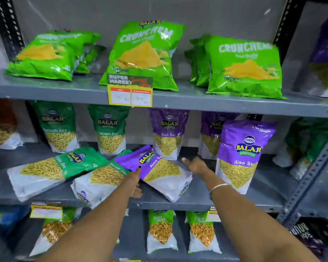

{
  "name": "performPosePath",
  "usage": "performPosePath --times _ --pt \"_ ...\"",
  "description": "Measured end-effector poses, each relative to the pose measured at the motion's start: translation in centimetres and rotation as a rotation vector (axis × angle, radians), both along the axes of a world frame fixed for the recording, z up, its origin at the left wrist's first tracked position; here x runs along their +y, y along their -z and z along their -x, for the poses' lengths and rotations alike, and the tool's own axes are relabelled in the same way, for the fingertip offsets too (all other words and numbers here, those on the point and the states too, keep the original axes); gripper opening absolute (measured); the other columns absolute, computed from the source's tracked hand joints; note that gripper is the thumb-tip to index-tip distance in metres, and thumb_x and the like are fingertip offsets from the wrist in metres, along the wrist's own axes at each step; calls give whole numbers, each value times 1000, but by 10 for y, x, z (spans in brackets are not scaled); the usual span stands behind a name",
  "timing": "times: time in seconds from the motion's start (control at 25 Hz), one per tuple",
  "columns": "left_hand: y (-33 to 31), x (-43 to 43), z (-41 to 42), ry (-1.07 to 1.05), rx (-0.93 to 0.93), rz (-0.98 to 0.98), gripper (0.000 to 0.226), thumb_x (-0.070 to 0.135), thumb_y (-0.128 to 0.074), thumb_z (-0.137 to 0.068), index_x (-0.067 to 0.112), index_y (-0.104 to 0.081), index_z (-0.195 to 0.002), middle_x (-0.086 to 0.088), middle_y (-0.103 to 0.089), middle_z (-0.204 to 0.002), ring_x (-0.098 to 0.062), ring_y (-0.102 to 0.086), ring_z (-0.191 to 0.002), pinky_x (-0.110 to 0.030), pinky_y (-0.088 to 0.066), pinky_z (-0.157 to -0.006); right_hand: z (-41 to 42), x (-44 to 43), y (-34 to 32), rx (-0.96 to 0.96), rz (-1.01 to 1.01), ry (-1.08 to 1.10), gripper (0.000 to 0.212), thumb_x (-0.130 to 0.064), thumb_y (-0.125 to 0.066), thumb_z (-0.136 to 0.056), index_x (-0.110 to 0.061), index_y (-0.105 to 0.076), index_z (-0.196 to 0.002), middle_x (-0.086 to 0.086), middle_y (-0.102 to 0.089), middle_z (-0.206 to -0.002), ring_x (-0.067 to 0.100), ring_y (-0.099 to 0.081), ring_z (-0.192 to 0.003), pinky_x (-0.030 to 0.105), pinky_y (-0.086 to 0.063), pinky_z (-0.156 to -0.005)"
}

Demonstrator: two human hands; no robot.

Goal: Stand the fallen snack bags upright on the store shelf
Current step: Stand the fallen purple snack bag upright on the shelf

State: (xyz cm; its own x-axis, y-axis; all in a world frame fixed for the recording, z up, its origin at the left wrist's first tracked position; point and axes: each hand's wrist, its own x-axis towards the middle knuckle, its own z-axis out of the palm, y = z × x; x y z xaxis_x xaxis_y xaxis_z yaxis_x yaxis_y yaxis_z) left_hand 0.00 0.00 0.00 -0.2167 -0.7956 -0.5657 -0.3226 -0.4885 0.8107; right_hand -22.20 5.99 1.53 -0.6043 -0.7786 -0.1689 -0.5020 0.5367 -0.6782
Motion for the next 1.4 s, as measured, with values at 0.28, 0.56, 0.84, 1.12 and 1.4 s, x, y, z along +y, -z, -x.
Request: performPosePath --times 0.28,0.56,0.84,1.12,1.4 --pt "16 -8 42 -258 422 -268 53 50 -31 -94 4 -49 -75 -22 -61 -115 -36 -44 -132 -54 -31 -109 20 -11 0 -256 -285 -319 35 -36 -58 -87 -7 -56 -108 7 -55 -100 18 -51 -86 21 -36 -60" --pt "5 -11 31 -366 446 -93 60 47 -43 -92 3 -45 -133 -13 -57 -79 -31 -61 -83 -53 -43 -81 9 4 -7 -368 -304 -342 52 -40 -77 -69 -13 -49 -103 0 -51 -86 14 -47 -76 28 -41 -67" --pt "-52 -20 15 -259 504 103 42 40 -56 -88 10 -53 -117 -8 -61 -79 -23 -59 -68 -45 -49 -73 -28 36 -41 -349 -26 -269 22 -12 -74 -76 -16 -51 -76 -8 -51 -78 5 -48 -71 15 -42 -54" --pt "-55 -16 37 -84 464 144 41 47 -59 -82 10 -62 -99 -10 -64 -107 -23 -63 -78 -30 -48 -66 -25 37 2 -294 204 -40 62 -8 -87 -56 0 -51 -105 12 -61 -113 26 -57 -110 36 -50 -92" --pt "-30 -13 72 68 451 90 26 44 -56 -86 19 -63 -86 -6 -64 -104 -21 -60 -90 -32 -41 -88 -7 43 44 -229 309 132 71 -3 -86 -55 7 -49 -114 22 -59 -120 33 -55 -114 39 -45 -92"
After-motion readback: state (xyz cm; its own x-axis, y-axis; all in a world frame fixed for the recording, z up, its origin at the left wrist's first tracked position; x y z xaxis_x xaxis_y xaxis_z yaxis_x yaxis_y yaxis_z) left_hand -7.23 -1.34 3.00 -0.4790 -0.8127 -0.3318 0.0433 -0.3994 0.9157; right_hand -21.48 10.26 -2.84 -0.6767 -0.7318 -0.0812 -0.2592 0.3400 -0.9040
